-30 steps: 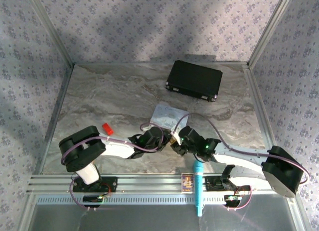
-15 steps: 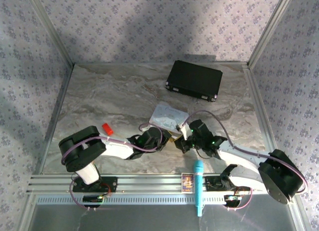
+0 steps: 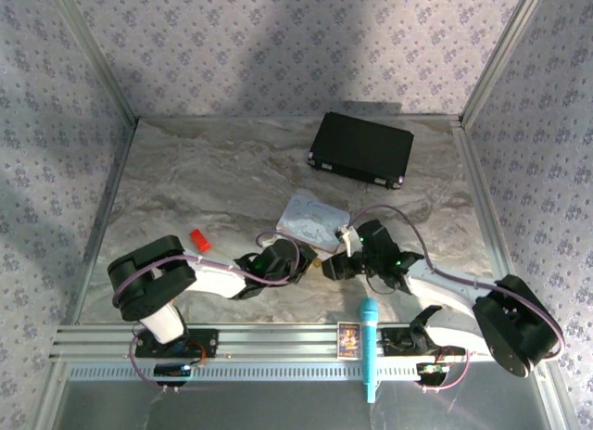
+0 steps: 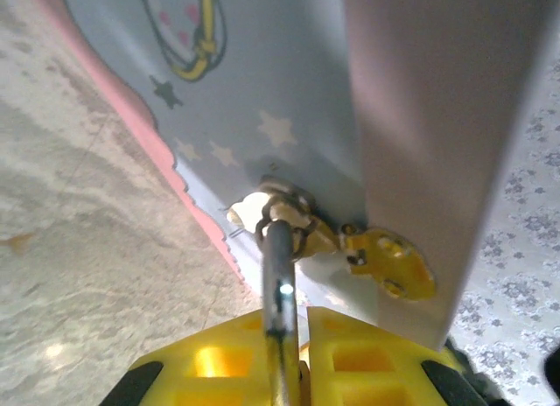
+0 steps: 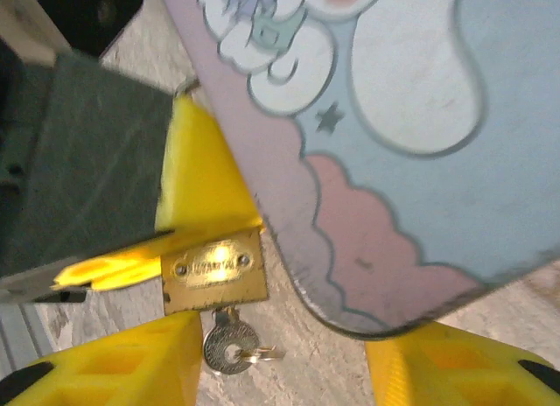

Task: Unlock the padlock with the key

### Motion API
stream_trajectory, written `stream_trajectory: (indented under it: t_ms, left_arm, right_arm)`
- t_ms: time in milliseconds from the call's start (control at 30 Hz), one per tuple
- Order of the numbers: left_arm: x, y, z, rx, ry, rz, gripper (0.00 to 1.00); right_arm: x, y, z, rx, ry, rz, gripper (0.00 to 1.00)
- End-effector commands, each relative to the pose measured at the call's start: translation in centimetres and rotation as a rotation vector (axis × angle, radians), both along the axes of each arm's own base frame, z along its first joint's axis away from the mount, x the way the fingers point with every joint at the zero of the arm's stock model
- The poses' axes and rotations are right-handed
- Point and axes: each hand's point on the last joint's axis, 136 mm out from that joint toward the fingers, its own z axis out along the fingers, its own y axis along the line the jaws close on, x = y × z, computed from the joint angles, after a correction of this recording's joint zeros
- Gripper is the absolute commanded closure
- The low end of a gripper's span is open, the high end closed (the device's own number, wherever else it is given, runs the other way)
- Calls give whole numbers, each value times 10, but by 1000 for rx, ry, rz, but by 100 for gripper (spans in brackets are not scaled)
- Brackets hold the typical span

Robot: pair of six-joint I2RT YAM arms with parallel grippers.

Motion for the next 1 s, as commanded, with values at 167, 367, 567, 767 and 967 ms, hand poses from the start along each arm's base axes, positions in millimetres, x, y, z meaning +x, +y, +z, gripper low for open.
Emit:
stream_trajectory:
  t_ms: [167,367,567,767,967]
  left_arm:
    - [-12,3,-8,71,22,-45,100]
    - [-21,0,-9,104,17,-101,100]
    - [-33,22,-23,226,21,-138,99]
    - [-34,64,-31,513,-28,-198,92]
    - [-36,115,-36,800,-45,-260,91]
  right_arm:
    - [29,-36,12,-38,44,-375,32]
    - [56,-30,5,-112,89,-429,33]
    - [79,-30,-11,-207,116,-478,34]
    - [90,-23,-25,-281,144,-466,34]
    - [93,-14,-37,-289,177,-439,35]
